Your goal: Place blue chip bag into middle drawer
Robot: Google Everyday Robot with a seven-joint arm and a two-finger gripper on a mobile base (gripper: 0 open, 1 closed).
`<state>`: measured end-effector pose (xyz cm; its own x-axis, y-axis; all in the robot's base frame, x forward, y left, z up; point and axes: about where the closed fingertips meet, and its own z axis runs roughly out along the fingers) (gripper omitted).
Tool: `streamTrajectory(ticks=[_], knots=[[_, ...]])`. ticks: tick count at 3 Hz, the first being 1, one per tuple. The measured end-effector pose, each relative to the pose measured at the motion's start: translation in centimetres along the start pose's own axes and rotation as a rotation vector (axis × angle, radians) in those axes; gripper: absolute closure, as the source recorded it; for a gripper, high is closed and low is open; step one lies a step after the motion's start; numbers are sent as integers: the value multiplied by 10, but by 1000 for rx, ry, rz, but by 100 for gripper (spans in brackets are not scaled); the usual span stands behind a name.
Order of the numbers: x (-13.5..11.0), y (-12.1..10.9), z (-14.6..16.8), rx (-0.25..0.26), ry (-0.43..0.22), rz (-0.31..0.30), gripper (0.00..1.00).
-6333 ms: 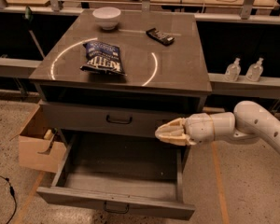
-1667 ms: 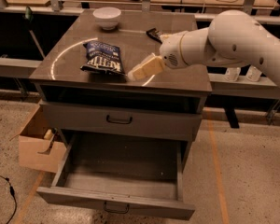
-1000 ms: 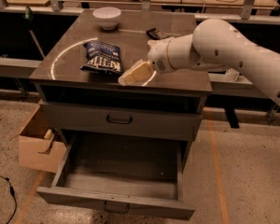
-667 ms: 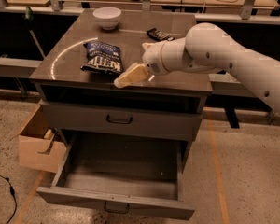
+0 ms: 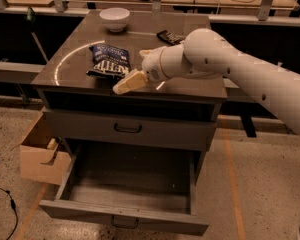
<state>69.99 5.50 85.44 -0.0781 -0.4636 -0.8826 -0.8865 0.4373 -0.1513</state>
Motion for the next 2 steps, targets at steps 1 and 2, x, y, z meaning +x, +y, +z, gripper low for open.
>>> streamTrajectory(ticks=[1, 2], knots=[[-2, -1, 7, -8, 13, -9, 36], [-2, 0, 9, -22, 26, -13, 59]])
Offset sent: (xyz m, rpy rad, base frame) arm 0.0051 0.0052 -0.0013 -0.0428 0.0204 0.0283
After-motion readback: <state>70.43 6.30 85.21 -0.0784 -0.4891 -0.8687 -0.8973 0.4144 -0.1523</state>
